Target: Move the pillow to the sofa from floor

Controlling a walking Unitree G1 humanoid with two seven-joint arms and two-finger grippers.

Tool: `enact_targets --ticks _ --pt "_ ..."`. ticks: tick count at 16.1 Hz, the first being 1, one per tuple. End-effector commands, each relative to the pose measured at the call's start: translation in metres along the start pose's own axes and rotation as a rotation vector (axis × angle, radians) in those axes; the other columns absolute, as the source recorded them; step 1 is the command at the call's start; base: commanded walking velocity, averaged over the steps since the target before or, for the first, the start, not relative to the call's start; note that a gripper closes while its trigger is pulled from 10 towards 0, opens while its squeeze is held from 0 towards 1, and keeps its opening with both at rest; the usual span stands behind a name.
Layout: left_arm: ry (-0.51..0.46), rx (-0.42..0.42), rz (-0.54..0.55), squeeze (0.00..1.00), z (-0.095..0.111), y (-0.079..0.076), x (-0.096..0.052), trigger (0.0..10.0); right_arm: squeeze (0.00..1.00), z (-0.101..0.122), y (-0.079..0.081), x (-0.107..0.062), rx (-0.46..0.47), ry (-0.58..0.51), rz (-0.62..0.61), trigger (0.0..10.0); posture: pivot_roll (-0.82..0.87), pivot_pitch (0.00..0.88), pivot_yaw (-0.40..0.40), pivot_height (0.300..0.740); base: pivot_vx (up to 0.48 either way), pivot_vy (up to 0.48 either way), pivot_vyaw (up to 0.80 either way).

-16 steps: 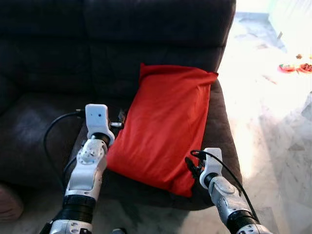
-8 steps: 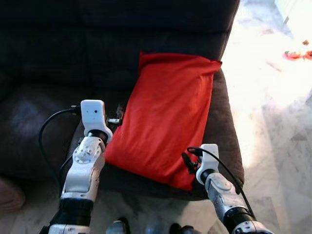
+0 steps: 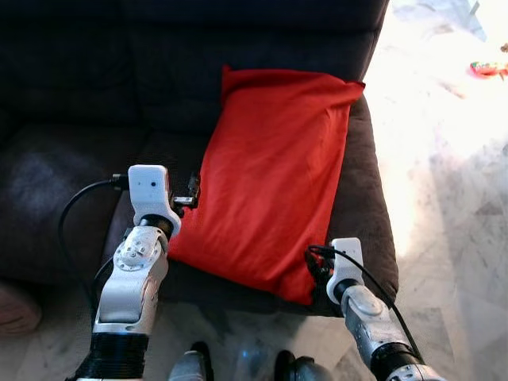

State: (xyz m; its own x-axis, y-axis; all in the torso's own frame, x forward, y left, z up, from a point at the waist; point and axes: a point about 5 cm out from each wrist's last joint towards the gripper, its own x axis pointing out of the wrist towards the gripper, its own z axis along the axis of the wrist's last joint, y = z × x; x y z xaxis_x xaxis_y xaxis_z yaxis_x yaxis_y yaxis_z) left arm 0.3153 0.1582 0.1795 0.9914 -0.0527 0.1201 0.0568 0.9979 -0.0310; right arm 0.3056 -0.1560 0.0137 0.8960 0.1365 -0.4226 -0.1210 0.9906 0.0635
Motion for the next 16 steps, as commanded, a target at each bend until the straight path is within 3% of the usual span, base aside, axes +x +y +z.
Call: enact_targets --ticks 1,7,16 --pt "0.007 0.000 0.001 0.00 0.001 0.000 -0.004 10.0 0.00 -0.012 0.002 -0.003 -0.001 0.038 -0.006 10.0 0.16 0.349 0.008 0.740 0.000 0.000 0.00" --pt "0.003 0.018 -0.005 0.00 0.012 0.005 -0.004 10.0 0.00 -0.018 0.013 -0.001 0.039 0.063 0.011 10.0 0.21 0.343 0.025 0.740 0.000 0.000 0.00" --pt "0.005 0.022 -0.031 0.00 0.022 -0.002 -0.010 10.0 0.00 -0.028 0.018 -0.004 0.015 0.082 0.009 10.0 0.23 0.368 0.038 0.740 0.000 0.000 0.00"
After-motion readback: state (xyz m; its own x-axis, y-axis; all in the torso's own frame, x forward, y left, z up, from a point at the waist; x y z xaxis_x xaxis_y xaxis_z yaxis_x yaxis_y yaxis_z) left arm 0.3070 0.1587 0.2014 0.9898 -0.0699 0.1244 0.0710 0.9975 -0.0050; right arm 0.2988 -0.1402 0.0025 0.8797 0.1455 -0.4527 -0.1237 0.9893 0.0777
